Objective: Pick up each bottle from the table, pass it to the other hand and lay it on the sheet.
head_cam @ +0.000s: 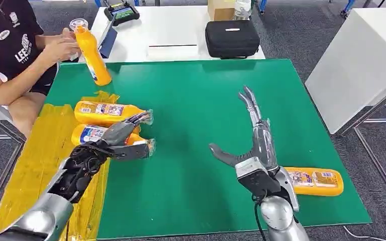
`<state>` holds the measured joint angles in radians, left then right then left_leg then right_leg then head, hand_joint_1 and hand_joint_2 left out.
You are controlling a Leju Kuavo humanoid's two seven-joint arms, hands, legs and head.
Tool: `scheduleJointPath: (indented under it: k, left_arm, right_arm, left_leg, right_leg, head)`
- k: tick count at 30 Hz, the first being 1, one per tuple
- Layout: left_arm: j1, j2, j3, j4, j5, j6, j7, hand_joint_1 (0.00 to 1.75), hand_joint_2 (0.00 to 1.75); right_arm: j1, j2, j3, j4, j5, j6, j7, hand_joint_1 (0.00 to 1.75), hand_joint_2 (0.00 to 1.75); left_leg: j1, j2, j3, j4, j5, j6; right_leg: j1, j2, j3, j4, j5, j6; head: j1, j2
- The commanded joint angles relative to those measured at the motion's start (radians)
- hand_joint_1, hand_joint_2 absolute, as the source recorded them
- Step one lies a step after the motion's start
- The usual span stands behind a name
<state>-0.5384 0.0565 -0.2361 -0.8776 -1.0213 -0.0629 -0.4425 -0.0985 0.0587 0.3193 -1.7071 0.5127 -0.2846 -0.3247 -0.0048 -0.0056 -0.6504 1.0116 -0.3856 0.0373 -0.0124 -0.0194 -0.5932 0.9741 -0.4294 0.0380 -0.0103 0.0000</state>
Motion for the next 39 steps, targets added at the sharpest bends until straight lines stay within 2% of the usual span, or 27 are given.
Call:
scheduleJointPath:
  k: [1, 5, 10, 12, 14, 15, 16, 17, 19, 21, 24, 25, 29, 34, 39]
  left_arm:
    - [0.102, -0.014, 0.088, -0.344, 0.272, -0.034, -0.126, 0.0, 1.75]
    - [0.183, -0.026, 0.164, -0.539, 0.532, -0.152, -0.221, 0.0, 1.75]
    - [0.212, -0.047, 0.197, -0.615, 0.655, -0.231, -0.256, 0.0, 1.75]
    - [0.236, -0.062, 0.216, -0.669, 0.743, -0.281, -0.256, 0.0, 1.75]
    - [0.271, -0.082, 0.227, -0.701, 0.774, -0.308, -0.256, 0.0, 1.75]
    - [0.283, -0.082, 0.219, -0.71, 0.774, -0.304, -0.256, 0.0, 1.75]
    - [0.293, -0.08, 0.207, -0.712, 0.775, -0.305, -0.256, 0.0, 1.75]
    - [0.302, -0.079, 0.193, -0.711, 0.773, -0.298, -0.256, 0.0, 1.75]
    - [0.312, -0.076, 0.173, -0.7, 0.766, -0.275, -0.256, 0.0, 1.75]
    - [0.321, -0.067, 0.153, -0.68, 0.765, -0.257, -0.256, 0.0, 1.75]
    - [0.327, -0.059, 0.141, -0.699, 0.826, -0.281, -0.256, 0.0, 1.75]
    - [0.331, -0.057, 0.136, -0.721, 0.868, -0.299, -0.256, 0.0, 1.75]
    - [0.362, -0.056, 0.143, -0.776, 0.935, -0.325, -0.256, 0.0, 1.75]
    - [0.366, -0.051, 0.137, -0.796, 0.955, -0.332, -0.256, 0.0, 1.75]
    - [0.359, -0.052, 0.132, -0.794, 0.958, -0.332, -0.256, 0.0, 1.75]
  right_arm:
    - [-0.009, -0.009, -0.025, 0.012, 0.014, 0.013, 0.009, 0.0, 1.75]
    - [-0.02, -0.018, -0.037, 0.047, 0.002, 0.028, 0.002, 0.0, 1.75]
    - [-0.026, -0.033, -0.033, 0.053, 0.021, 0.03, 0.005, 0.0, 1.75]
    - [-0.033, -0.069, -0.013, 0.055, 0.155, 0.03, 0.058, 0.0, 1.75]
    - [-0.037, -0.136, 0.017, 0.045, 0.398, 0.136, 0.184, 0.0, 1.75]
    - [-0.033, -0.152, 0.017, 0.038, 0.453, 0.167, 0.203, 0.0, 1.75]
    - [-0.032, -0.183, 0.026, 0.035, 0.436, 0.278, 0.191, 0.0, 1.75]
    - [-0.03, -0.209, 0.007, 0.043, 0.421, 0.308, 0.175, 0.0, 1.75]
    - [-0.037, -0.251, -0.024, 0.074, 0.42, 0.32, 0.158, 0.0, 1.75]
    - [-0.052, -0.329, -0.063, 0.116, 0.395, 0.339, 0.113, 0.0, 1.75]
    - [-0.032, -0.403, -0.124, 0.124, 0.349, 0.355, 0.052, 0.0, 1.75]
    - [-0.01, -0.431, -0.148, 0.118, 0.324, 0.383, 0.011, 0.0, 1.75]
    - [0.08, -0.506, -0.204, 0.113, 0.311, 0.409, -0.041, 0.0, 1.75]
    - [0.18, -0.512, -0.248, 0.099, 0.307, 0.422, -0.051, 0.0, 1.75]
    - [0.218, -0.49, -0.283, 0.088, 0.319, 0.448, -0.014, 0.0, 1.75]
  left_leg:
    - [0.001, 0.002, 0.004, 0.0, -0.002, -0.002]
    - [0.001, 0.002, 0.003, 0.0, -0.002, -0.002]
    - [0.001, 0.003, 0.006, 0.0, -0.003, -0.002]
    - [0.001, 0.002, 0.004, 0.0, -0.002, -0.002]
    - [0.001, 0.003, 0.005, 0.001, -0.003, -0.002]
    - [0.001, 0.003, 0.003, 0.0, -0.002, -0.001]
    - [0.001, 0.003, 0.005, 0.0, -0.003, -0.001]
    - [0.001, 0.003, 0.007, 0.0, -0.003, -0.002]
    - [0.001, 0.001, 0.006, -0.001, -0.003, -0.001]
    - [0.0, -0.001, 0.006, -0.001, -0.002, -0.001]
    - [0.0, -0.003, 0.005, -0.001, -0.002, -0.001]
    - [0.0, -0.004, 0.006, 0.0, -0.003, -0.001]
    - [-0.001, -0.005, 0.006, 0.0, -0.003, -0.002]
    - [-0.001, -0.006, 0.005, 0.0, -0.003, -0.001]
    - [-0.001, -0.004, 0.004, 0.0, -0.004, -0.001]
  right_leg:
    - [0.001, 0.003, 0.004, 0.0, -0.001, -0.001]
    - [0.001, 0.003, 0.003, 0.0, -0.001, -0.001]
    - [0.002, 0.004, 0.005, -0.001, -0.002, -0.002]
    - [0.002, 0.003, 0.004, -0.001, -0.001, -0.001]
    - [0.001, 0.004, 0.005, -0.001, -0.002, -0.001]
    - [0.001, 0.003, 0.003, -0.001, -0.001, -0.001]
    - [0.001, 0.003, 0.006, -0.002, -0.002, -0.001]
    - [0.001, 0.004, 0.007, -0.002, -0.002, -0.001]
    - [0.001, 0.002, 0.007, -0.003, -0.002, -0.001]
    - [0.0, 0.0, 0.007, -0.003, -0.002, -0.001]
    - [0.0, -0.001, 0.007, -0.003, -0.002, -0.001]
    - [-0.001, -0.002, 0.009, -0.003, -0.003, -0.001]
    - [-0.001, -0.003, 0.008, -0.003, -0.003, -0.001]
    - [0.0, -0.004, 0.007, -0.003, -0.003, -0.001]
    - [0.0, -0.002, 0.005, -0.002, -0.002, -0.001]
  head:
    - [0.0, 0.0]
    - [0.0, 0.0]
    - [0.0, 0.0]
    - [0.0, 0.0]
    - [0.0, 0.0]
    - [0.0, 0.0]
    - [0.0, 0.0]
    - [0.0, 0.0]
    - [0.0, 0.0]
    - [0.0, 0.0]
    - [0.0, 0.0]
    - [-0.001, 0.0]
    - [0.0, 0.0]
    - [0.0, 0.0]
    - [-0.001, 0.0]
